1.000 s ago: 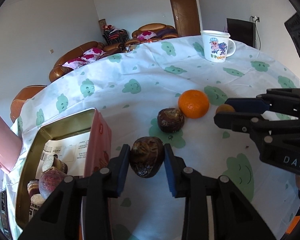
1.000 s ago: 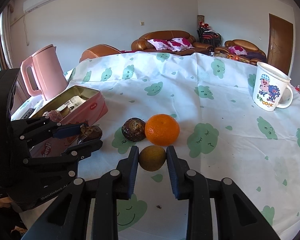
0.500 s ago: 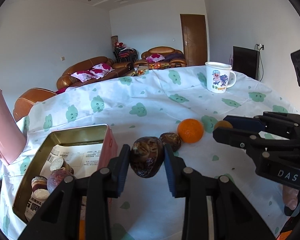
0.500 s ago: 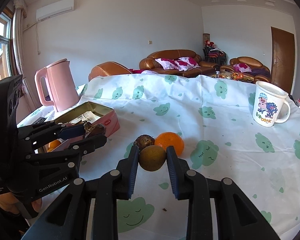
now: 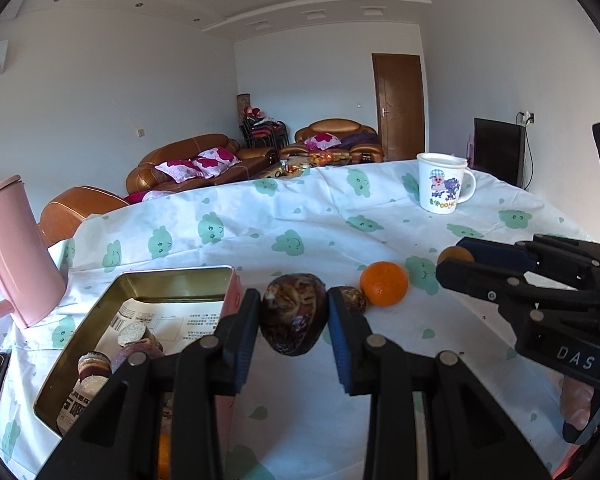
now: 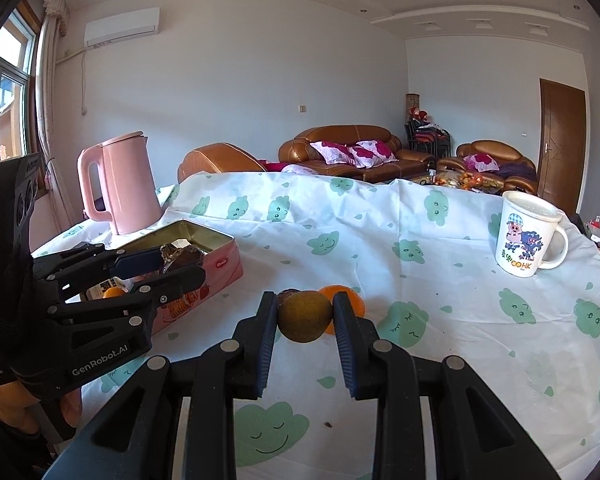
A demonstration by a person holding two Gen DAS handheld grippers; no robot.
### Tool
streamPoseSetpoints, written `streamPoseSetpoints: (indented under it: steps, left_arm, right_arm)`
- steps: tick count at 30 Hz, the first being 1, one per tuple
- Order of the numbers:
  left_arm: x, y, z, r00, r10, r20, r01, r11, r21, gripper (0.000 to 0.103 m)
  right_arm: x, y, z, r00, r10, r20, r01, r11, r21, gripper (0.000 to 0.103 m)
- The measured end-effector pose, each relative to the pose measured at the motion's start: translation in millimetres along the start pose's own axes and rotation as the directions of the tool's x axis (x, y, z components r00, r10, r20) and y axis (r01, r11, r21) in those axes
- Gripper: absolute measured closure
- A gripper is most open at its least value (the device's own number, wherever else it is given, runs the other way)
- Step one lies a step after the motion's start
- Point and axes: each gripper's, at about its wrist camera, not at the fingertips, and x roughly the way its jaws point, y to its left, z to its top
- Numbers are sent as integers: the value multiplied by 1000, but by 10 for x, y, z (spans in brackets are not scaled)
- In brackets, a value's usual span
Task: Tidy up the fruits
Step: 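Place the brown fruit in the tin with the left tool while the right tool drops the tan fruit there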
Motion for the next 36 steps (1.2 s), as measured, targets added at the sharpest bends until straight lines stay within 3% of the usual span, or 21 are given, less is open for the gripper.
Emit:
streamPoseSetpoints:
  steps: [8,14,20,30,36]
  left_arm:
    - [-85,63,-9,999,-2,43,3,999,-36,68]
    - [-122,174,-8,999,-4,33,6,998,-67,68]
    - [-319,574,-14,998,44,39,-38,991,-131,68]
    - [-408,1359,-224,989,142,-37,-147,956,-254,68]
    - [-324,1566,-371,987,128,-95,-151,943,-296,68]
  right_arm:
    - [-76,60,2,999,-25,41,26,999,-29,73]
    - [0,164,44,999,-11,32,12,999,-48,73]
    - [130,542,205,997,77,20,-75,993,-88,73]
    - [470,1293,319,975,216,-51,-221,963,-152,73]
    - [699,1525,222,966,232,-116,-250,952,-176,73]
